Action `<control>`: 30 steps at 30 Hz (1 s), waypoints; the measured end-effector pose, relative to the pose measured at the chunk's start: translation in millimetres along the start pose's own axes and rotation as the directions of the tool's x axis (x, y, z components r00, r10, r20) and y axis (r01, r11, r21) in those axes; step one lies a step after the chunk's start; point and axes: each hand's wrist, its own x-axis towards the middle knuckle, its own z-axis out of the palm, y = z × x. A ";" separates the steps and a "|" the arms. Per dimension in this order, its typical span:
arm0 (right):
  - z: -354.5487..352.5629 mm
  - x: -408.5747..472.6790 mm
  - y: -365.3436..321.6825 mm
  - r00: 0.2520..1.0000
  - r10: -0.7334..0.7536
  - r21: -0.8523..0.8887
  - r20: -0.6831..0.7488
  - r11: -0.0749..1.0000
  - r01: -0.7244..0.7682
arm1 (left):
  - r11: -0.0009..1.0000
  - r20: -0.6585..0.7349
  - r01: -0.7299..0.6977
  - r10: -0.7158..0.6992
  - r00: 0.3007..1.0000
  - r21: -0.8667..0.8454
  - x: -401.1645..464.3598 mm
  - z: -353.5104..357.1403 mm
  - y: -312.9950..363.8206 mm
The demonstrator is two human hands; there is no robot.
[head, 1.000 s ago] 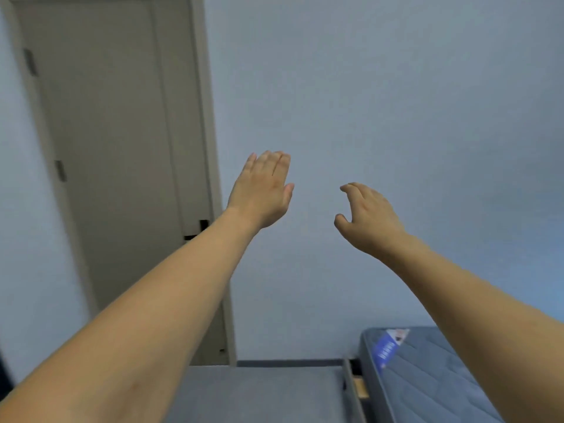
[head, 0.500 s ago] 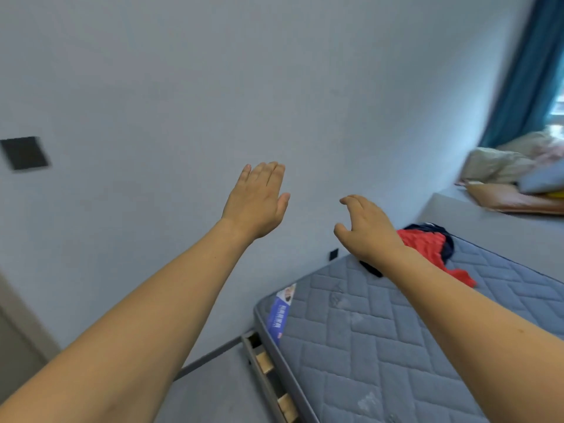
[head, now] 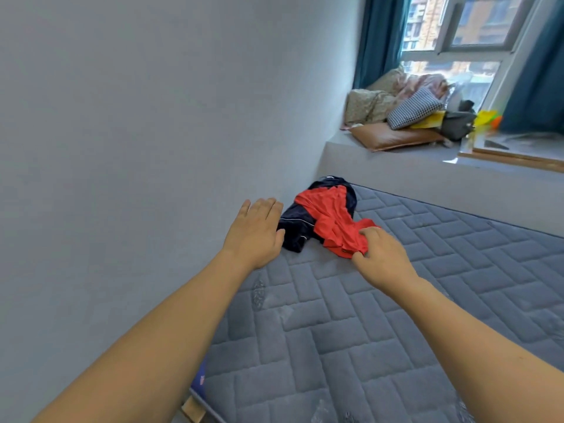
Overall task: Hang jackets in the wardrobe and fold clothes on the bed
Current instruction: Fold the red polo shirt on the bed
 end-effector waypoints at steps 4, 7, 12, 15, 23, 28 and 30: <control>61.9 65.1 29.5 0.997 0.065 0.003 0.038 0.998 -0.065 | 0.998 0.064 -0.013 0.016 0.998 -0.056 60.2 74.7 -12.6; 131.5 125.8 55.8 0.997 0.074 0.032 0.024 0.997 -0.074 | 0.993 0.110 -0.064 0.074 0.991 -0.097 110.7 156.7 -27.5; 295.8 208.9 130.9 0.992 0.123 0.096 0.016 0.988 -0.124 | 0.973 0.229 -0.089 0.139 0.963 -0.214 178.8 349.7 -22.7; 396.3 240.6 191.8 0.982 0.185 0.188 -0.046 0.967 -0.174 | 0.954 0.294 -0.104 0.188 0.937 -0.280 204.2 471.9 -3.2; 547.8 314.1 359.4 0.881 0.423 0.089 -0.212 0.906 -0.413 | 0.895 0.253 -0.265 0.366 0.895 -0.358 332.0 658.3 54.1; 582.1 343.5 397.8 0.824 0.459 -0.075 -0.332 0.858 -0.508 | 0.919 0.256 -0.272 0.347 0.902 -0.286 406.0 756.5 109.7; 579.1 348.4 400.2 0.833 0.441 -0.099 -0.333 0.862 -0.496 | 0.929 0.131 -0.209 0.259 0.957 -0.304 404.8 771.7 124.0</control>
